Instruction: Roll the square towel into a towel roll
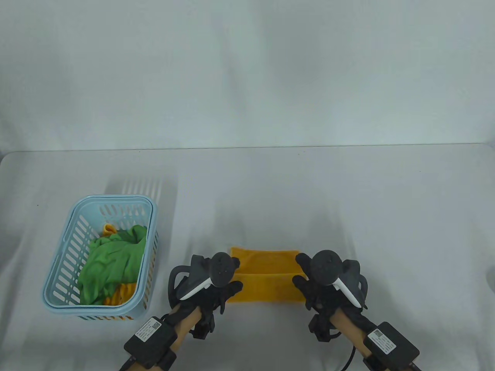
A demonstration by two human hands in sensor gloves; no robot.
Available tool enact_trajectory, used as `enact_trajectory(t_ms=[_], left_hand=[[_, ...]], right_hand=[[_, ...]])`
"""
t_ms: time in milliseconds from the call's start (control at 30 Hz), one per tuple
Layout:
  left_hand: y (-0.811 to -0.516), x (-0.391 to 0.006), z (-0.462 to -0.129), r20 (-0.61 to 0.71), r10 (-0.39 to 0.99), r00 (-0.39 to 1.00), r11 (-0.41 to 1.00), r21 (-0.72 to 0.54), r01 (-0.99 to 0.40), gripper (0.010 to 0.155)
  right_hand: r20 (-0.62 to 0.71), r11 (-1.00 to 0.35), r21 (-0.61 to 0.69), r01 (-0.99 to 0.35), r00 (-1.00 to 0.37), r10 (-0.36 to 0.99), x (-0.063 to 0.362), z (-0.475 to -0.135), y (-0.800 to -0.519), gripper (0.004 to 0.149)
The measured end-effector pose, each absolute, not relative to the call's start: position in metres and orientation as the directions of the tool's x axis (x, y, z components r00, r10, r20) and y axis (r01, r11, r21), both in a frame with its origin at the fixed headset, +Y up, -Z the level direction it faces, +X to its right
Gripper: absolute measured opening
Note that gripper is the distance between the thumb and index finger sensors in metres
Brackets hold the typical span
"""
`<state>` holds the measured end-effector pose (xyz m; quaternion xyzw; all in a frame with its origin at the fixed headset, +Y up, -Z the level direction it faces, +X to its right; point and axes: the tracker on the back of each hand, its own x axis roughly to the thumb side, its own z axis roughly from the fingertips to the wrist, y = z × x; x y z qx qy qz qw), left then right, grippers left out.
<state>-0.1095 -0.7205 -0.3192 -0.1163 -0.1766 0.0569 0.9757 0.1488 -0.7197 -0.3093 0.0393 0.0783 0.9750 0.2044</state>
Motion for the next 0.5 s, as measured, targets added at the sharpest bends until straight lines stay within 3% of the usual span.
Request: enact_trajectory(t_ms=[167, 500], left_hand=[[-0.733, -0.090, -0.311, 0.416, -0.033, 0.909, 0.969, -0.207, 0.131, 0.073], [-0.759, -0.091, -0.317, 0.404, -0.098, 0.909, 0.944, -0.251, 0.214, 0.085]], right_hand=[[0.136, -0.950, 0.256, -0.181, -0.966, 0.221, 0.128, -0.303, -0.736, 0.068], [0.129, -0.969, 0.246, 0.005, -0.991, 0.028, 0.118, -0.306, -0.760, 0.079]])
